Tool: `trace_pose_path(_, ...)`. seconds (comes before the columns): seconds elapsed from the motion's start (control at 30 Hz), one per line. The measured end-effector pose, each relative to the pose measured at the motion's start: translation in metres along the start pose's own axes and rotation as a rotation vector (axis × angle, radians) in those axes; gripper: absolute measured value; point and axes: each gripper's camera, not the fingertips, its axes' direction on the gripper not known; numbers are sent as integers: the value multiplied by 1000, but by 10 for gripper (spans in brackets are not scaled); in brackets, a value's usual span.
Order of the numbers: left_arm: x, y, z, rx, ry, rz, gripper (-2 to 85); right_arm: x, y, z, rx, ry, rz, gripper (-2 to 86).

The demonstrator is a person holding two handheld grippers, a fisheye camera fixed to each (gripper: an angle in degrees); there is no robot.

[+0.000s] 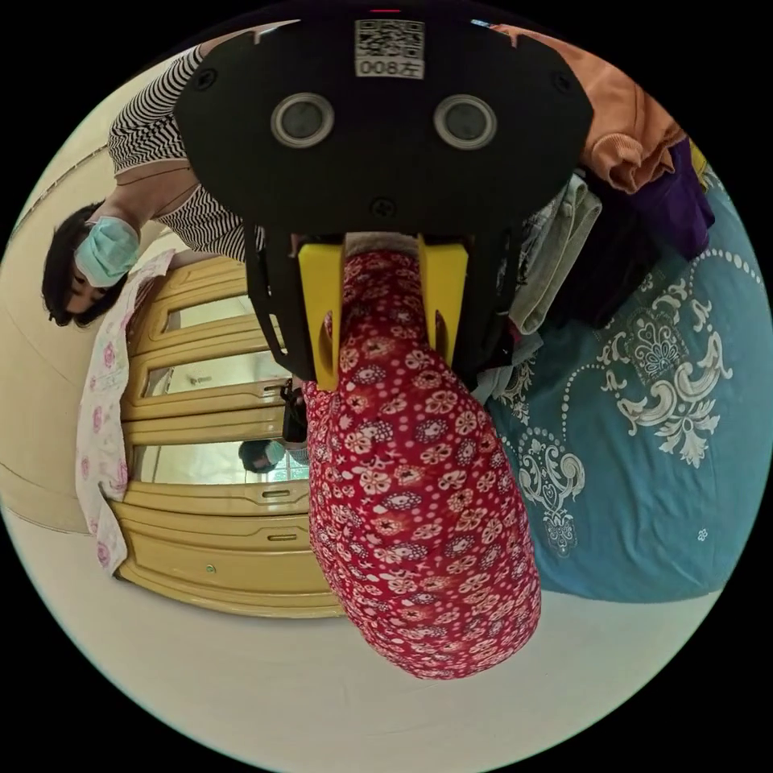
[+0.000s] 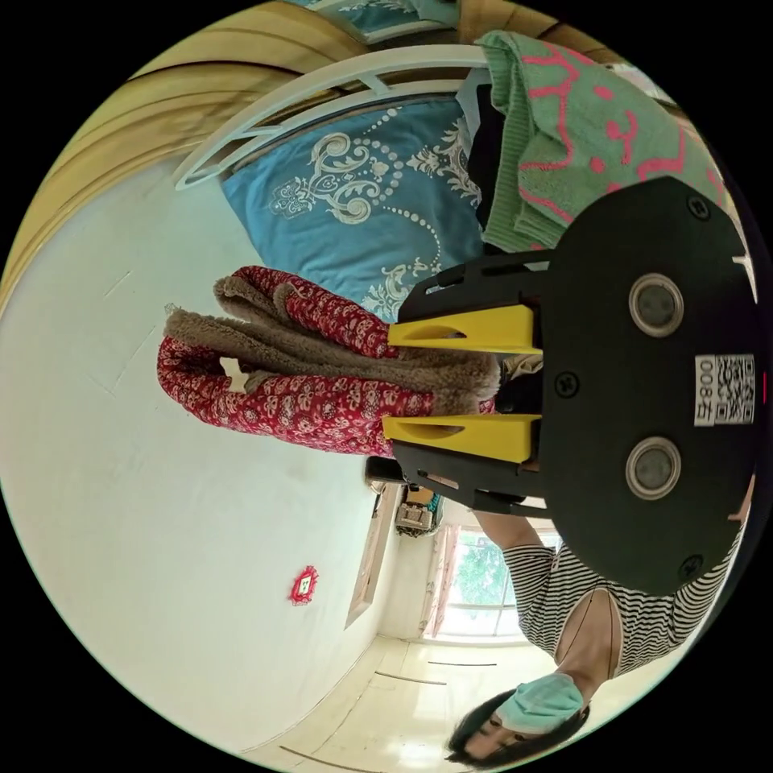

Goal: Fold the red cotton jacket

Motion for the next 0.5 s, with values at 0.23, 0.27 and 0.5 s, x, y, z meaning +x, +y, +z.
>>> trace_pose_path(0.23, -135, -68, 56, 32, -13, -58, 164, 93, -108, -17, -75, 88, 37, 122)
trace_pose_path(0.27, -154, -79, 63, 37, -20, -59, 164, 105, -125, -18, -83, 101, 41, 122)
trace_pose_path(0.5, -264, -117, 90, 86, -39, -83, 165, 159, -207, -9, -132, 180, 52, 120)
